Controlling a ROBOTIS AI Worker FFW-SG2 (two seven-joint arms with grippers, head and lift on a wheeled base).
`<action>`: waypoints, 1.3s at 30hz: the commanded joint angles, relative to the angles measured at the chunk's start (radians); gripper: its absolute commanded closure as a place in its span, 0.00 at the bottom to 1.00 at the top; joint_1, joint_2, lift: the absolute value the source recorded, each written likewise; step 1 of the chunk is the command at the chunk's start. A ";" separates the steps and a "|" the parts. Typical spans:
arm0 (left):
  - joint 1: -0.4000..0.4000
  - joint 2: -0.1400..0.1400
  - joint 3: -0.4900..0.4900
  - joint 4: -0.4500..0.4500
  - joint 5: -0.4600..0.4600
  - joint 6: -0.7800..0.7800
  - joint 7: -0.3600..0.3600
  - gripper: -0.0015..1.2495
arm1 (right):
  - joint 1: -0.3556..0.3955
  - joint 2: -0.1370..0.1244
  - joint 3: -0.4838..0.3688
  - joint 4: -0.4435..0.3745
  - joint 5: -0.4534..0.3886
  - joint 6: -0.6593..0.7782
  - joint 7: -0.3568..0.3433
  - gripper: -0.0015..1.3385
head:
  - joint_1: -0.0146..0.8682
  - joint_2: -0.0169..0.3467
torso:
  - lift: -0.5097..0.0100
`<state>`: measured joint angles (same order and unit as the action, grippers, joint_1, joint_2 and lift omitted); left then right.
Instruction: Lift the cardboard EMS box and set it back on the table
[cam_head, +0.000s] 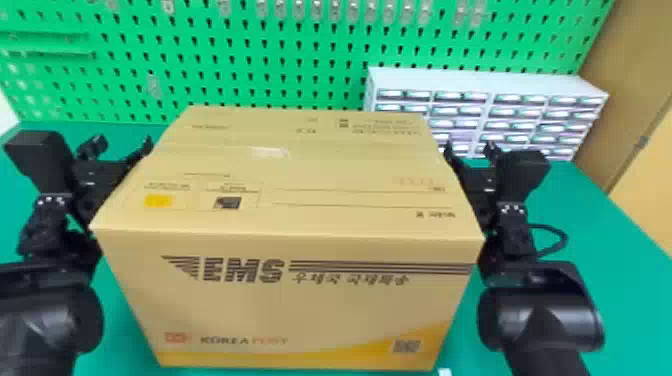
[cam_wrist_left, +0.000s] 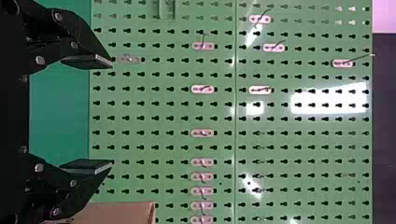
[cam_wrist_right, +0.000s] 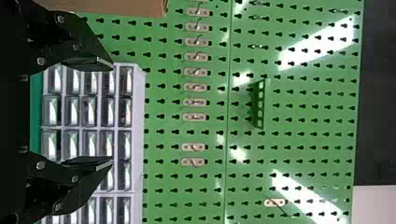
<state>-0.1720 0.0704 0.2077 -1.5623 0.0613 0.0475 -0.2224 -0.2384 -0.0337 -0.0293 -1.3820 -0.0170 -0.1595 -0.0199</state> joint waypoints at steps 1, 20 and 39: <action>0.016 0.000 -0.004 0.011 0.003 0.000 0.000 0.39 | 0.024 0.001 -0.012 0.008 -0.001 0.000 0.000 0.40 | 0.78 0.00 | 0.80; 0.028 0.000 -0.050 0.061 0.043 -0.002 0.000 0.39 | 0.042 -0.003 -0.011 0.038 0.005 -0.002 0.000 0.41 | 0.78 0.00 | 0.80; 0.035 0.002 0.144 0.021 0.028 -0.032 -0.046 0.39 | 0.093 -0.051 -0.182 -0.054 -0.018 -0.025 0.000 0.41 | 0.78 0.00 | 0.80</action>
<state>-0.1435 0.0720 0.2984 -1.5188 0.0992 0.0159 -0.2664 -0.1642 -0.0716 -0.1569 -1.4017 -0.0362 -0.1841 -0.0199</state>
